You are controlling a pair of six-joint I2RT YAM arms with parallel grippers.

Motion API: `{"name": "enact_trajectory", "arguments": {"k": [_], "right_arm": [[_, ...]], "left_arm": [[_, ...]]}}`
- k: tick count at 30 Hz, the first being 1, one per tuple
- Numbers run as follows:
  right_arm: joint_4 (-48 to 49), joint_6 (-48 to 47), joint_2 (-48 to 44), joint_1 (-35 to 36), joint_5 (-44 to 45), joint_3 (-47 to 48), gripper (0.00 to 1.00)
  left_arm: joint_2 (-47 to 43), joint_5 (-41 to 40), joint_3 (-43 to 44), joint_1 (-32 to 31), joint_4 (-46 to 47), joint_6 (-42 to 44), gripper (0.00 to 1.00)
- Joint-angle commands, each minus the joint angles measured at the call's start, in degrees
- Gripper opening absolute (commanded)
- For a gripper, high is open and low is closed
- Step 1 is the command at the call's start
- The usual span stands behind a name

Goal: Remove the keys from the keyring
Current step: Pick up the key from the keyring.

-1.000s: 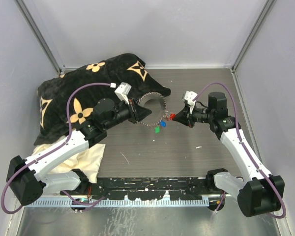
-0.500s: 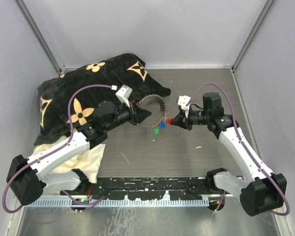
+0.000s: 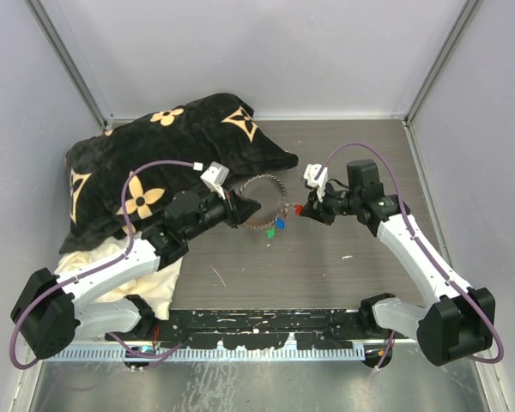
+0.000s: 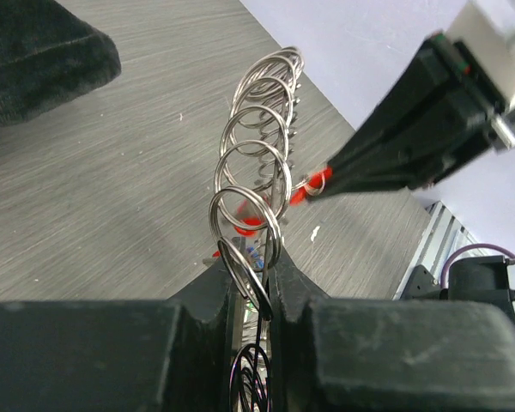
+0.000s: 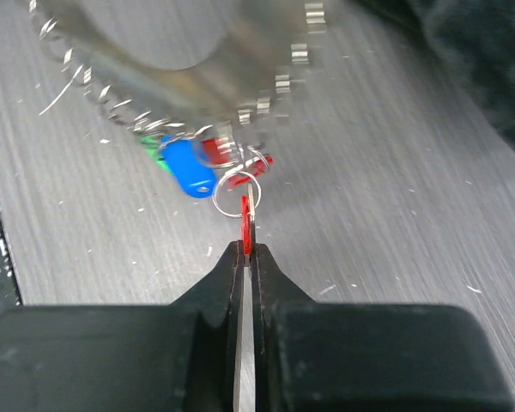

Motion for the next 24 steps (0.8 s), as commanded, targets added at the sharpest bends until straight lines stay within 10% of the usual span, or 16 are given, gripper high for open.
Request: {"name": "enact_trajectory", "arguments": {"k": [1, 24], "right_arm": [[3.8, 4.6, -3.1, -4.2, 0.9, 2.6, 0.01], [0.3, 1.4, -2.2, -4.0, -4.9, 3.5, 0.01]], "left_arm": [[-2.6, -3.5, -1.4, 0.3, 9.1, 2.5, 0.00], [1.3, -4.3, -6.5, 0.3, 18.9, -0.1, 0.02]]}}
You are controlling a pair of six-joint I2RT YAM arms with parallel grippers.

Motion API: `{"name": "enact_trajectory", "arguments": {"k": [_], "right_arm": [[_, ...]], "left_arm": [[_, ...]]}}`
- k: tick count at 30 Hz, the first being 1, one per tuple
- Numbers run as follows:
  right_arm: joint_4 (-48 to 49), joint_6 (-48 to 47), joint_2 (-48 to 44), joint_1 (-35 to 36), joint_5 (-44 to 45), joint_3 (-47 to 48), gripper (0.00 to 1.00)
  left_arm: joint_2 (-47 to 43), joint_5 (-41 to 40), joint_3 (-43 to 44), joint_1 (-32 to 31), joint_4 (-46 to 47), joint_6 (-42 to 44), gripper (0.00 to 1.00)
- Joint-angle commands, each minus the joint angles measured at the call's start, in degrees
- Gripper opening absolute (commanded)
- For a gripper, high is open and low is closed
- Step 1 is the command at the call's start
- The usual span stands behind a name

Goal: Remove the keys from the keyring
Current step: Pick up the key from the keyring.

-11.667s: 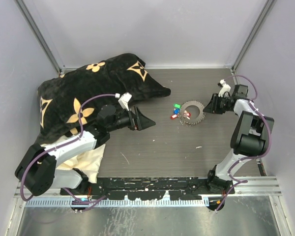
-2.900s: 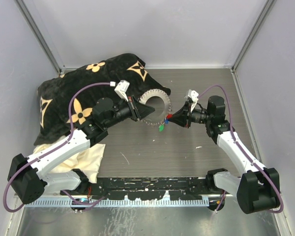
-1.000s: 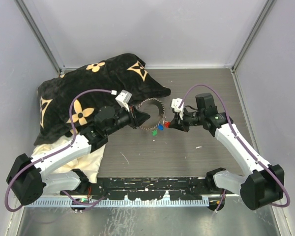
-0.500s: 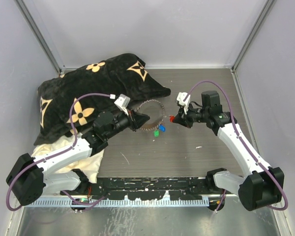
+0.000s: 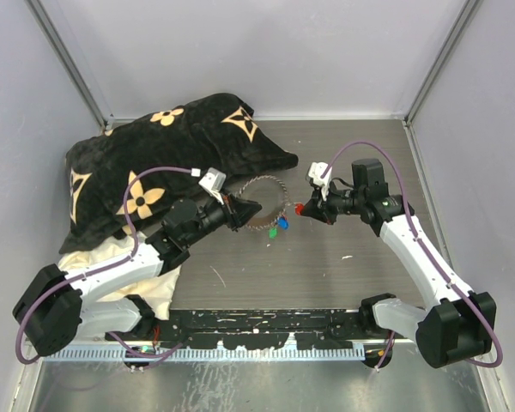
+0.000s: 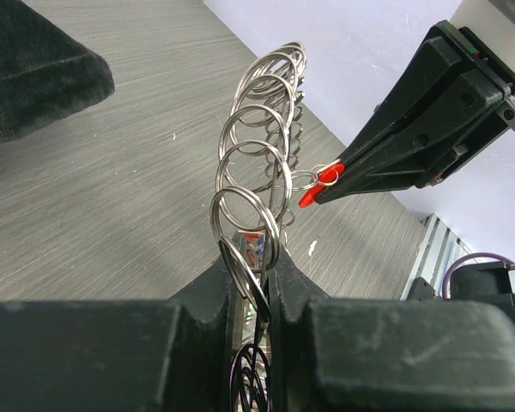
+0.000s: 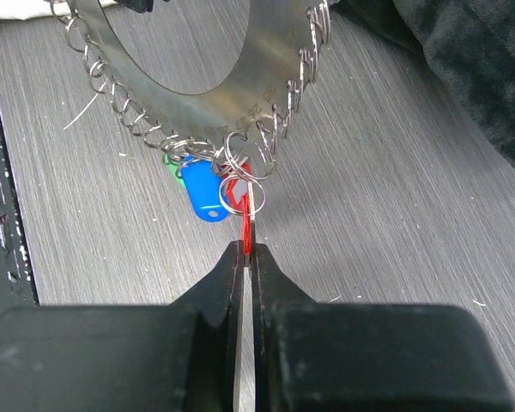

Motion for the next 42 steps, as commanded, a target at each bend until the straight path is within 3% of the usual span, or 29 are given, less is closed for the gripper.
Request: {"name": "enact_trajectory", "arguments": {"k": [1, 14, 19, 25, 33, 37, 42], "right_arm": [[-0.1, 0.2, -1.2, -0.6, -0.3, 3.1, 0.01], [-0.6, -1.8, 0.9, 0.0, 6.6, 4.4, 0.01], [-4.4, -6.8, 3.5, 3.0, 13.7, 7.6, 0.01], [-14.5, -18.7, 6.6, 5.3, 22.4, 17.2, 0.01], [-29.1, -39.0, 10.4, 10.7, 32.9, 32.9, 0.01], [-29.0, -47.3, 9.4, 14.1, 37.8, 35.5, 0.01], [-23.5, -53.7, 3.8, 18.0, 40.0, 30.3, 0.01]], "left_arm": [[0.9, -3.8, -0.8, 0.7, 7.7, -0.6, 0.04], [5.7, -2.1, -5.4, 0.8, 14.3, -2.7, 0.38], [3.1, -2.4, -7.8, 1.6, 12.6, -1.6, 0.43], [-3.6, 0.2, -6.9, 3.0, 5.5, 1.1, 0.54], [-8.0, 13.6, 0.2, 3.6, -5.0, 6.9, 0.61], [-9.8, 16.0, 0.8, 3.5, -2.4, 8.1, 0.61], [-11.5, 18.2, 0.0, 3.5, 3.1, 10.3, 0.61]]}}
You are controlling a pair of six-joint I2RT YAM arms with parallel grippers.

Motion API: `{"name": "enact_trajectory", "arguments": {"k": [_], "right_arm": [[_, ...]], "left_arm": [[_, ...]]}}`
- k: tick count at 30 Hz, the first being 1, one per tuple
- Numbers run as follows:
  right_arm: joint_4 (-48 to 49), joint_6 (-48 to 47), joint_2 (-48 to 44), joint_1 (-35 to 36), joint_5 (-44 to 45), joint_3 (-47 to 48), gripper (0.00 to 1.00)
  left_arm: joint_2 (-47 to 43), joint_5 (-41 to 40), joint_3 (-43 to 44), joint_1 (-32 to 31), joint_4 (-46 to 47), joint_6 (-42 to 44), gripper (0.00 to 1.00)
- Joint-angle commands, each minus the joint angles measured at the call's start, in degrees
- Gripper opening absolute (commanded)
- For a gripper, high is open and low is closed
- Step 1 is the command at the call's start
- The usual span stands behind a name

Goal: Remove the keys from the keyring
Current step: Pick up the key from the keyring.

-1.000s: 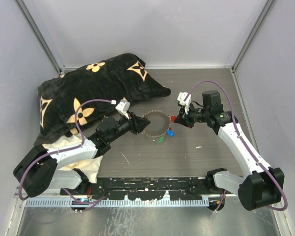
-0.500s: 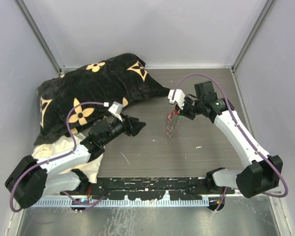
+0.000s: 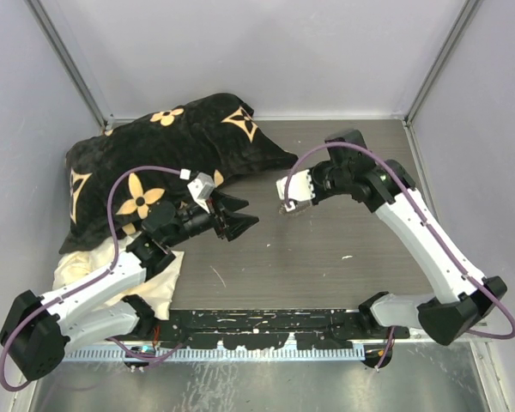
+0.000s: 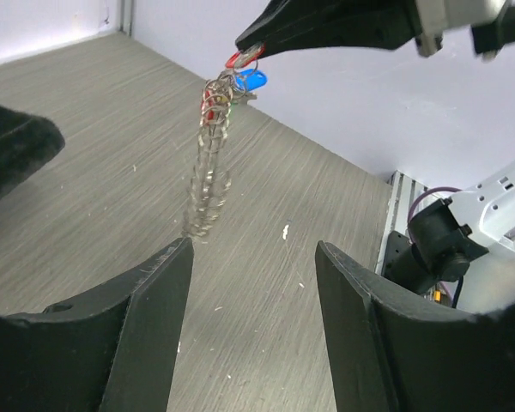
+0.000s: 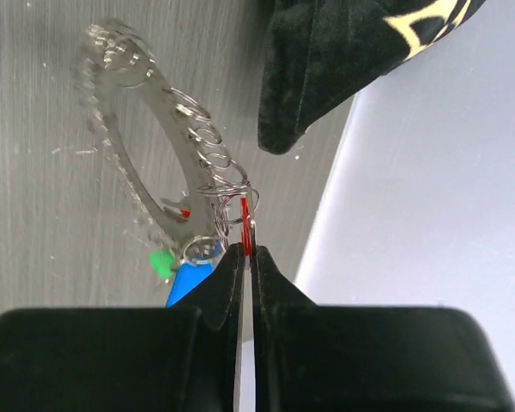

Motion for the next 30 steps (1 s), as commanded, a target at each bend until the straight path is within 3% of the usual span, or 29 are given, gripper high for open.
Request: {"name": "enact_trajectory", "arguments": {"k": [1, 15, 30], "right_arm": [[6.0, -10.8, -7.8, 2.9, 3.9, -4.2, 0.01], [20.8, -26.2, -25.9, 6.2, -4.6, -25.7, 0.01], [22.1, -30.3, -30.7, 6.5, -8.6, -30.3, 0.01]], "left_arm": [[-2.3, 4.0, 1.1, 0.2, 7.2, 4.0, 0.60], [0.8, 11.5, 1.7, 0.2, 14.3, 7.6, 0.57], [8.8, 15.3, 4.3, 0.2, 16.1, 7.7, 0.56]]}}
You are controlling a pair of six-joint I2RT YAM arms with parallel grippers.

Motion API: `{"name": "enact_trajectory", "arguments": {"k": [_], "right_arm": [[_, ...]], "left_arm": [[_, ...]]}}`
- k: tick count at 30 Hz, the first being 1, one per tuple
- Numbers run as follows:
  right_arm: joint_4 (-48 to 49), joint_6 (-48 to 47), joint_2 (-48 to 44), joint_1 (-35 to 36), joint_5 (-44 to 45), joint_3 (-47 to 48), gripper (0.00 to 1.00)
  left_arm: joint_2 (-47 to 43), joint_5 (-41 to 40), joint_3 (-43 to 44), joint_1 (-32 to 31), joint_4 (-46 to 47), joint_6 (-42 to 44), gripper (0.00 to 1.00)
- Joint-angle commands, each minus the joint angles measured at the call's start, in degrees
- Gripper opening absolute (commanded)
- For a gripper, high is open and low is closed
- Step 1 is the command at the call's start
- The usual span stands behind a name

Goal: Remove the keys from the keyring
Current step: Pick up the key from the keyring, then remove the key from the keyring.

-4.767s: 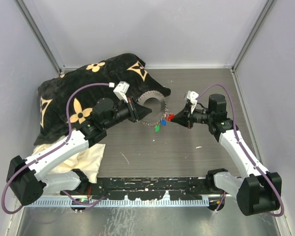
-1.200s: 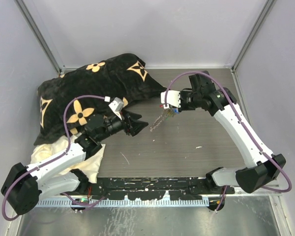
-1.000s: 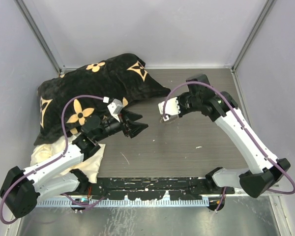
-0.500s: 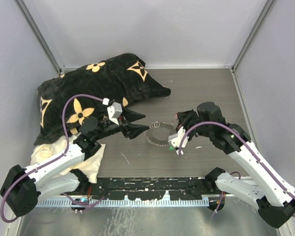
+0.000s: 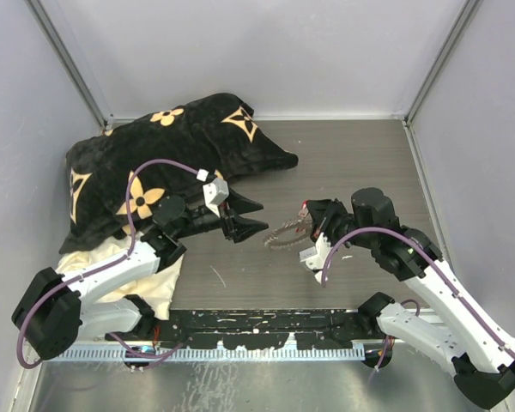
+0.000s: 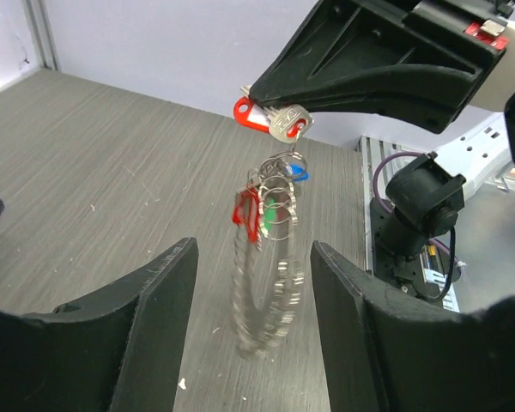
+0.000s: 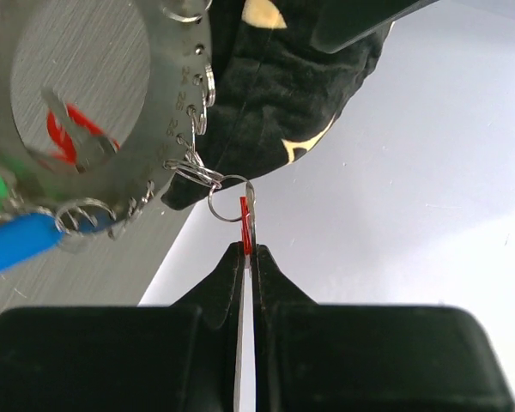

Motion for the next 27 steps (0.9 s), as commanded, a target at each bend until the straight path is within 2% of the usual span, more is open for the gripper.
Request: {"name": "enact_trajectory", "arguments": {"k": [1, 10, 21, 27], "right_arm": [[5.3, -2.2, -1.6, 0.4, -2.3, -0.1, 0.01], [6.7, -7.8, -4.5, 0.4, -5.0, -4.0, 0.01], [8.6, -10.7, -7.1, 0.4, -6.6, -6.6, 0.01], [9.1, -10.4, -7.7, 0.4, -6.6, -7.1, 0.01]], "left_arm": [[0.5, 1.6, 2.7, 0.2, 4.4, 0.5, 0.55], [0.6, 4.2, 5.3, 0.1, 2.6, 2.4, 0.49], [9.8, 11.6, 10.1, -2.0, 6.6, 1.3, 0.46], [12.5, 11.3, 10.2, -3.8, 8.2, 0.2, 0.46]]}}
